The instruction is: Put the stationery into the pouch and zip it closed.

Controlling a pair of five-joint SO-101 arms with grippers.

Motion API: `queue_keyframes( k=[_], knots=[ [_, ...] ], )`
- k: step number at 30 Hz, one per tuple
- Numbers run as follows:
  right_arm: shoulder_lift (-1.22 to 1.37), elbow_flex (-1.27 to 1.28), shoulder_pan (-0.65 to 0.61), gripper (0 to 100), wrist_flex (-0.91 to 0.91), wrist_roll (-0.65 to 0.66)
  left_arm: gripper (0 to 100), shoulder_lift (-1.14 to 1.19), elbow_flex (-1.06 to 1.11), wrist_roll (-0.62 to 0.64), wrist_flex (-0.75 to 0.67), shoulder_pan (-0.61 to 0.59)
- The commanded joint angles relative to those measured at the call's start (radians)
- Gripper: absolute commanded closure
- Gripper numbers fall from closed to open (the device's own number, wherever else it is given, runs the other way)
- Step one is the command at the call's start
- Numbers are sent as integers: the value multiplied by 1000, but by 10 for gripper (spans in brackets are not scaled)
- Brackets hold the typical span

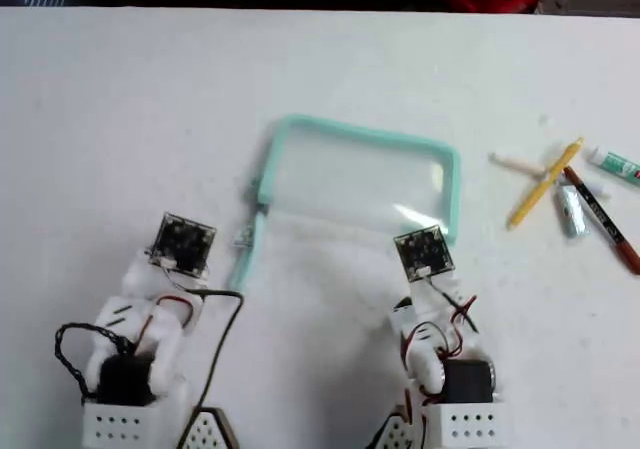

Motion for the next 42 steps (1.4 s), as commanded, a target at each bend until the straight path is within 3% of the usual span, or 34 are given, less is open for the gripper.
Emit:
queue_keyframes(
  k=[1, 4, 8, 16, 20, 22, 28, 32, 36, 42],
  knots=[
    [-7, 8, -10, 978, 5, -3, 972, -8, -129, -3, 37, 10],
    [-7, 8, -25, 978, -1, 3, 933, -8, -117, -8, 72, 7],
    [-7, 8, -67, 978, -7, 5, 757, -8, -66, 52, 77, -18],
    [-8, 8, -65, 976, -320, 14, 837, -8, 54, 83, -130, -153],
    [-7, 8, -62, 889, -311, 350, 845, -8, 52, 77, -112, -153],
    [-7, 6, -114, 851, -323, 430, 846, -8, 52, 75, -106, -150],
    [-7, -147, -302, 847, -231, 428, 846, -8, 52, 78, -78, -148],
    [8, -304, -366, 844, -191, 350, 846, -8, 57, 75, -78, -148],
    [194, -410, -444, 844, -197, 344, 846, -8, 57, 75, -78, -147],
    [776, -710, -639, 843, -240, 338, 846, -8, 58, 75, -69, -104]
  ],
)
